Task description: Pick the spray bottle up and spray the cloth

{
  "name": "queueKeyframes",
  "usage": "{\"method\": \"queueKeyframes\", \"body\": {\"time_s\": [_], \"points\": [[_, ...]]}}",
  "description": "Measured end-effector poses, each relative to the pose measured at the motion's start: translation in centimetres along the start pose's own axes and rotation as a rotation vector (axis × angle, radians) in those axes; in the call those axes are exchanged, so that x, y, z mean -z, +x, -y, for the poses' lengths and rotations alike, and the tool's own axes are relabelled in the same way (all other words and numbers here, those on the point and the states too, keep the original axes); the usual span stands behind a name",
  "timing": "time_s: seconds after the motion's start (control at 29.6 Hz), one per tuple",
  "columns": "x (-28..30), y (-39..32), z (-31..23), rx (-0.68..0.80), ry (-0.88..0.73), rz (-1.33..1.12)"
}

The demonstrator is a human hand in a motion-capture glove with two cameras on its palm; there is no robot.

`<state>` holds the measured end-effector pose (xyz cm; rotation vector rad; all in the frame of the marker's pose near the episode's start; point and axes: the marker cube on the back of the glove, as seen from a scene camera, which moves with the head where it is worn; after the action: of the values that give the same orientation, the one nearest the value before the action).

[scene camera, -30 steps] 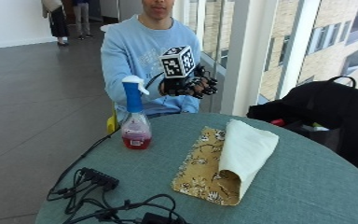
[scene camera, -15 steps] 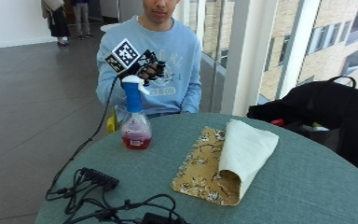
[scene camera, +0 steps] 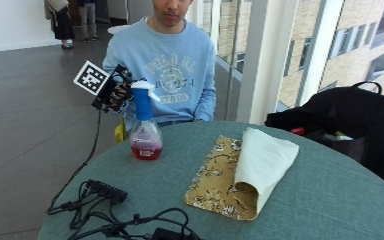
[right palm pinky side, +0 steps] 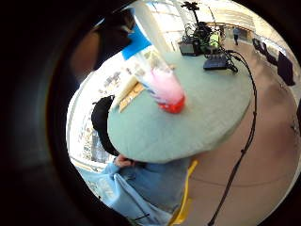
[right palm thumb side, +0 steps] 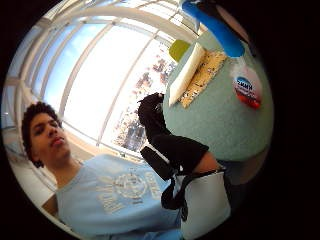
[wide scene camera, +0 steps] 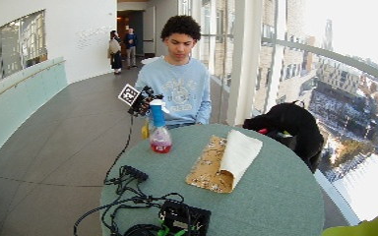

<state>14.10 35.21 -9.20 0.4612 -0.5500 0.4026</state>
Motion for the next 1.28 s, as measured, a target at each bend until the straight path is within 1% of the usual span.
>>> {"method": "queueKeyframes", "body": {"time_s": [0.07,0.17,0.24,0.3,0.41,0.47,0.61,0.74,0.81,1.05,1.08,1.18,1.22,1.28], "points": [[0.2,1.5,1.0,0.004,-0.003,0.024],[-0.2,3.4,3.0,0.033,0.037,0.058],[-0.3,4.5,3.5,0.054,-0.012,0.076],[-0.7,5.2,4.4,0.028,-0.023,0.09],[-2.1,6.1,7.0,-0.051,0.041,0.131],[-2.9,6.7,7.9,-0.03,0.034,0.169],[-4.1,7.0,9.4,0.031,0.001,0.209],[-5.2,6.6,10.6,-0.007,-0.031,0.236],[-5.6,6.6,10.8,-0.002,-0.039,0.246],[-6.1,6.6,11.5,-0.048,-0.002,0.247],[-6.1,6.6,11.5,-0.025,0.001,0.244],[-6.3,7.2,11.3,0.122,0.024,0.235],[-6.3,7.3,11.3,0.136,0.035,0.235],[-6.3,7.1,11.4,0.088,0.062,0.237]]}}
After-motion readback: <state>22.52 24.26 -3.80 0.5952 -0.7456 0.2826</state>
